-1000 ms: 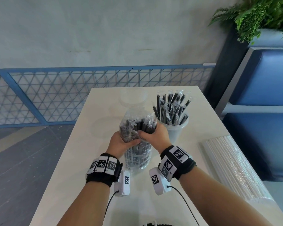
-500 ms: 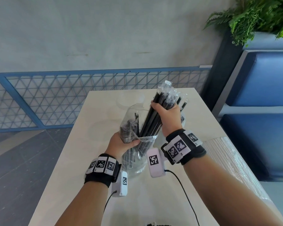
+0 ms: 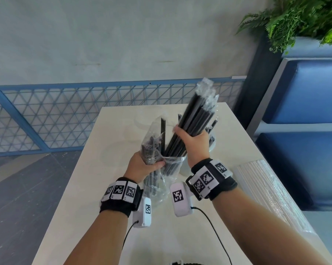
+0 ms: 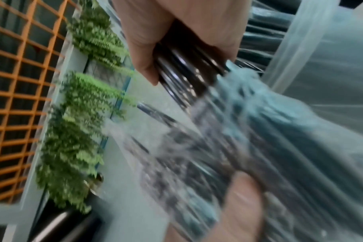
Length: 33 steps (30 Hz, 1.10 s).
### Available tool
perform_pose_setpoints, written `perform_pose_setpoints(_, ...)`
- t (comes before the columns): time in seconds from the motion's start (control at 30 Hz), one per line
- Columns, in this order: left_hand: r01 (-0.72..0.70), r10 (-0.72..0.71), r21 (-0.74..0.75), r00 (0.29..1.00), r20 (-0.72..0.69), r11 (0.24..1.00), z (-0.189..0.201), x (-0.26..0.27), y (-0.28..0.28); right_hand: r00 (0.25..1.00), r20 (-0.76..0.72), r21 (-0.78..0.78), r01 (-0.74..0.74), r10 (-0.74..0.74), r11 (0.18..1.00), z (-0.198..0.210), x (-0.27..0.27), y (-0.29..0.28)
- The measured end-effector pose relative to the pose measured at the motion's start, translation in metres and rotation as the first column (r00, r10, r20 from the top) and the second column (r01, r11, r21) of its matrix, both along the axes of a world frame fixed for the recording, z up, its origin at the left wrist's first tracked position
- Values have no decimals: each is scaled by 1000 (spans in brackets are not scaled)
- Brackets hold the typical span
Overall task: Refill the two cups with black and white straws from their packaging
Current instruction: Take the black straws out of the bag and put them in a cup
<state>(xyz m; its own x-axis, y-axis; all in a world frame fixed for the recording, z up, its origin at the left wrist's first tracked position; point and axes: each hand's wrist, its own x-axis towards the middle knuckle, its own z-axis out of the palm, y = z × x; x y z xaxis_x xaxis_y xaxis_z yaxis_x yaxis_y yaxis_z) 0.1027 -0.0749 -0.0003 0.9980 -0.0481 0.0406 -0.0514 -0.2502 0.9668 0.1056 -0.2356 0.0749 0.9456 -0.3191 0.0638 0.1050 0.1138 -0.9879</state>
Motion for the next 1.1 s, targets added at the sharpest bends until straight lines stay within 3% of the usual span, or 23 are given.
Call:
perform_pose_setpoints(0.2, -8, 8, 35, 1000, 0, 999, -5, -2, 3, 994, 57, 181, 82, -93, 980, 18, 11, -15)
perform_pose_setpoints(0.33, 0, 0, 27, 1000, -2, 1000, -4, -4, -1, 997, 61, 110, 40, -47, 993, 20, 19, -21)
perform_pose_setpoints(0.43, 42, -46, -85, 998, -51, 996, 1, -7, -8, 998, 26, -4, -53, 53, 999, 16, 18, -17)
perform_pose_setpoints(0.57, 59, -65, -111, 996, -57, 992, 3, -6, -9, 998, 1, -15, -55, 55, 998, 13, 15, -14)
perform_pose_setpoints(0.87, -54, 54, 34, 999, -7, 998, -1, 1, -10, 983, 86, 121, 151, -162, 981, 38, 17, -29)
perform_pose_setpoints(1.1, -123, 123, 17, 992, 15, 992, -2, -3, -5, 927, 203, -29, 326, -314, 945, 55, 20, -45)
